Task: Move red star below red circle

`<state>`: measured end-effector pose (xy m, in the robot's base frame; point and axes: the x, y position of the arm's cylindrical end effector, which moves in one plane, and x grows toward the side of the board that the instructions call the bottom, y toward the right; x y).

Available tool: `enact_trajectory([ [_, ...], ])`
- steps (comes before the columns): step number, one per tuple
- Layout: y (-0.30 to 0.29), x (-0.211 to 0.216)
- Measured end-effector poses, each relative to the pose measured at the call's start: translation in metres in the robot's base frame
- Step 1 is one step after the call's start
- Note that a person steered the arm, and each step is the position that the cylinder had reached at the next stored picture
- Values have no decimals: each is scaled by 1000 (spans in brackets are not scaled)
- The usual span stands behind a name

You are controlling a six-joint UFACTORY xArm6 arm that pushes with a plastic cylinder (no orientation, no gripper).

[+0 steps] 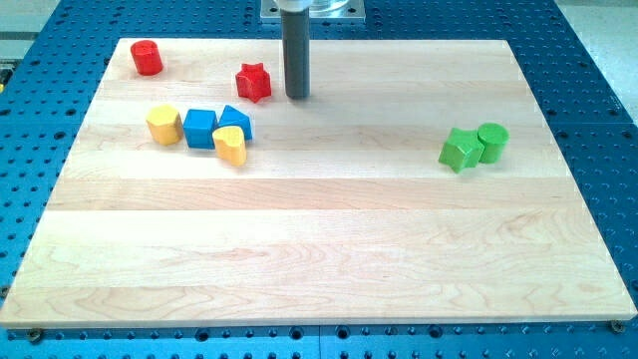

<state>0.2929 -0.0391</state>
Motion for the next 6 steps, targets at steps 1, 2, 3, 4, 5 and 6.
enact_trajectory([
  [1, -63, -16],
  [2, -95, 12],
  [3, -59, 24],
  [4, -145, 19],
  [5, -146, 30],
  [6, -147, 71],
])
